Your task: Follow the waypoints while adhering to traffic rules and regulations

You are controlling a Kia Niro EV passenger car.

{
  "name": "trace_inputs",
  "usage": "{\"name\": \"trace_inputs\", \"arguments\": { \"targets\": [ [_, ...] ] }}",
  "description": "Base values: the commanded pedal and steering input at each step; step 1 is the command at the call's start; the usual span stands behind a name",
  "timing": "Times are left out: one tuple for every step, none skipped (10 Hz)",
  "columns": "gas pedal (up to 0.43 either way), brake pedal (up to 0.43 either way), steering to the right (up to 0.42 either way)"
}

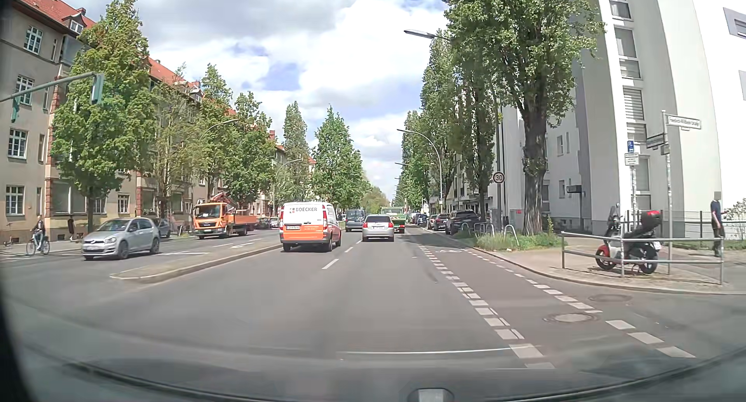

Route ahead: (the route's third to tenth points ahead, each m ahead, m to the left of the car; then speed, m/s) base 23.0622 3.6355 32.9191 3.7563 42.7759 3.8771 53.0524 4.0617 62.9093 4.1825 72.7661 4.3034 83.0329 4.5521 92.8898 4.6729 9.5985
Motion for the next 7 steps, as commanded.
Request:
{"name": "trace_inputs", "arguments": {
  "targets": [
    [0.000,0.201,0.001],
    [0.000,0.201,0.001],
    [0.000,0.201,0.001],
    [0.000,0.201,0.001],
    [0.000,0.201,0.001],
    [0.000,0.201,0.000],
    [0.000,0.201,-0.001]
  ]
}}
